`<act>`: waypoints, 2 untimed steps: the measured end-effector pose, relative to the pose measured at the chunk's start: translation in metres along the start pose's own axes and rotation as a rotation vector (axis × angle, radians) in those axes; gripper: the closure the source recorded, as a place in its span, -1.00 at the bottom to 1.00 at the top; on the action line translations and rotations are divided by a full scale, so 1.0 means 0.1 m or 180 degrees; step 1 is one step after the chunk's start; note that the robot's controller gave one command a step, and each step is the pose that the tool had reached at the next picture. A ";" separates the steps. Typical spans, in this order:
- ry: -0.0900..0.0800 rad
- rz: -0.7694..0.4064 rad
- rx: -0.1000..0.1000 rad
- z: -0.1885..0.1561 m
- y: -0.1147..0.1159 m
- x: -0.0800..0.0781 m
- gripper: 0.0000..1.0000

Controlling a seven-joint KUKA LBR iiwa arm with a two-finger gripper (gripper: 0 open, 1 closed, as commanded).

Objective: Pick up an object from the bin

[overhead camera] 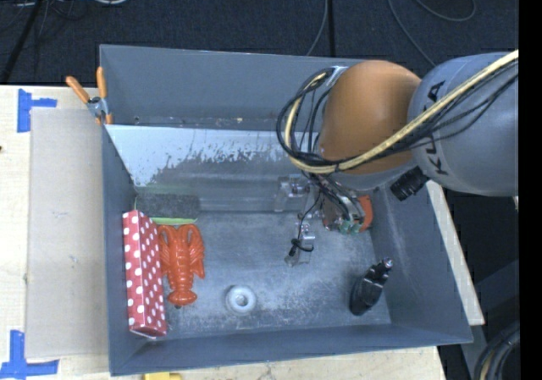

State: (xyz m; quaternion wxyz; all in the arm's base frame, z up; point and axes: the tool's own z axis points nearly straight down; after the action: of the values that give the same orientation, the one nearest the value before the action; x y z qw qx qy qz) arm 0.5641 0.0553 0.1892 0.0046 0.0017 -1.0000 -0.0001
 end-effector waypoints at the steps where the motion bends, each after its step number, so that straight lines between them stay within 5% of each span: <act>1: -0.0026 0.0004 -0.0002 -0.05 0.00 -0.02 -1.00; 2: -0.0036 -0.0196 0.0001 0.30 0.05 0.00 -1.00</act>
Offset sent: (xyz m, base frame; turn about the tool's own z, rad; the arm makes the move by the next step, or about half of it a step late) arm -0.0103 0.0192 -0.1192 -0.2197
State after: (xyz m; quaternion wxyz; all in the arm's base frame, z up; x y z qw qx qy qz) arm 0.5638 0.0601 0.1594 -0.0011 0.0325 -0.9995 -0.0002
